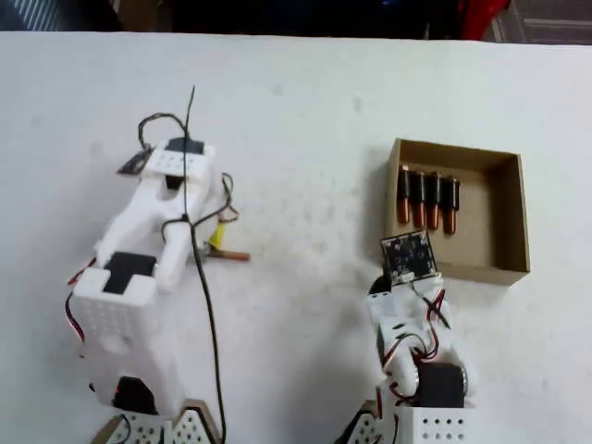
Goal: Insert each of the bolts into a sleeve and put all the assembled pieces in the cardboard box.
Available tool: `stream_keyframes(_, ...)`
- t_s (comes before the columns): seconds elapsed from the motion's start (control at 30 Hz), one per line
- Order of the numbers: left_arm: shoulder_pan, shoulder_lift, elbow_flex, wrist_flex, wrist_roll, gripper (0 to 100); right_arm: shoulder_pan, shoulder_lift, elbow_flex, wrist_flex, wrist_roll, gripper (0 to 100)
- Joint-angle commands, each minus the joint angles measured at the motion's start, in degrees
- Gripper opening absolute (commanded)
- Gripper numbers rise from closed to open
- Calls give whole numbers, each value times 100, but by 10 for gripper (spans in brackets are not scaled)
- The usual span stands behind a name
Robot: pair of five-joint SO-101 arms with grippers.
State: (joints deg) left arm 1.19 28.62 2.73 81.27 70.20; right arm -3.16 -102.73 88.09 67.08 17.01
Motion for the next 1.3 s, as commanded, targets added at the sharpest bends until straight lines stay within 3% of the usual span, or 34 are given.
stream_keyframes(0.0,-127,75,-105,26,26,107,-4,-57,-62,-127,-44,16)
stream_keyframes(0.13,-154,31,-105,26,26,19,-4,-57,-62,-127,-44,16)
stream_keyframes(0.37,-145,22,-105,26,-105,22,-4,-57,-62,-127,-44,16)
stream_keyframes(0.47,-127,13,-237,70,-738,22,-4,-57,-62,-127,-44,16)
stream_keyframes(0.6,-127,31,-853,747,-1741,22,-4,-57,-62,-127,-44,16)
stream_keyframes(0.8,-127,75,-1767,1662,-4070,23,-4,-57,-62,-127,-44,16)
stream_keyframes(1.0,-136,84,-1776,1767,-6180,22,-4,-57,-62,-127,-44,16)
stream_keyframes(1.27,-66,75,-1749,1213,-6391,21,-4,-57,-62,-127,-44,16)
